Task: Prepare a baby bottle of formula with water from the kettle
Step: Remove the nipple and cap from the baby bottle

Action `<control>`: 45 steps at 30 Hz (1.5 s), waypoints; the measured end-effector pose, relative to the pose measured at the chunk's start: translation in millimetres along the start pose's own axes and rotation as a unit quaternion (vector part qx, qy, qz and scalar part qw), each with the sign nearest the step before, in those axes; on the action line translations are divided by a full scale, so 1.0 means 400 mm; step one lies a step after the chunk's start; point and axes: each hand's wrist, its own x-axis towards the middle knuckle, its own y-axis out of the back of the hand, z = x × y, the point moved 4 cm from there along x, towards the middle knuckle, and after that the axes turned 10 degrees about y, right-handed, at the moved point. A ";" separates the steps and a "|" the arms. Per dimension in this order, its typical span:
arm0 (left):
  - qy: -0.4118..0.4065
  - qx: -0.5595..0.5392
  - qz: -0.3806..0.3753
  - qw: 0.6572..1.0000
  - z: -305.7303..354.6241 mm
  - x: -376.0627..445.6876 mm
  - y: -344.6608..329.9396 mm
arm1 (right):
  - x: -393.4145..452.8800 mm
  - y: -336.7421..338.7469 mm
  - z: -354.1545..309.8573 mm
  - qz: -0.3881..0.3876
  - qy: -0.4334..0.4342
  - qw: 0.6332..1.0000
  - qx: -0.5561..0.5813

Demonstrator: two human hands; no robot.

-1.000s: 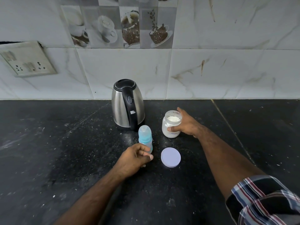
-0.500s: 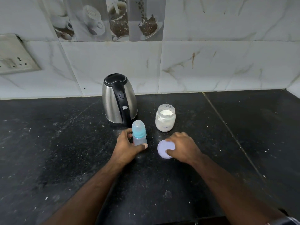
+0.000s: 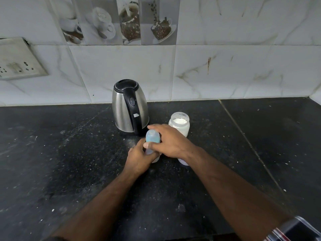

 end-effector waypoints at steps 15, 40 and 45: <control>-0.103 -0.132 -0.029 0.985 0.057 -0.036 0.033 | 0.022 0.094 -0.081 -0.010 0.005 0.995 0.101; -0.091 -0.122 -0.034 0.988 0.055 -0.074 0.063 | -0.048 0.142 -0.043 0.058 -0.110 0.942 0.311; -0.096 -0.089 -0.050 0.990 0.063 -0.080 0.054 | -0.010 0.133 -0.105 -0.062 -0.065 0.993 0.074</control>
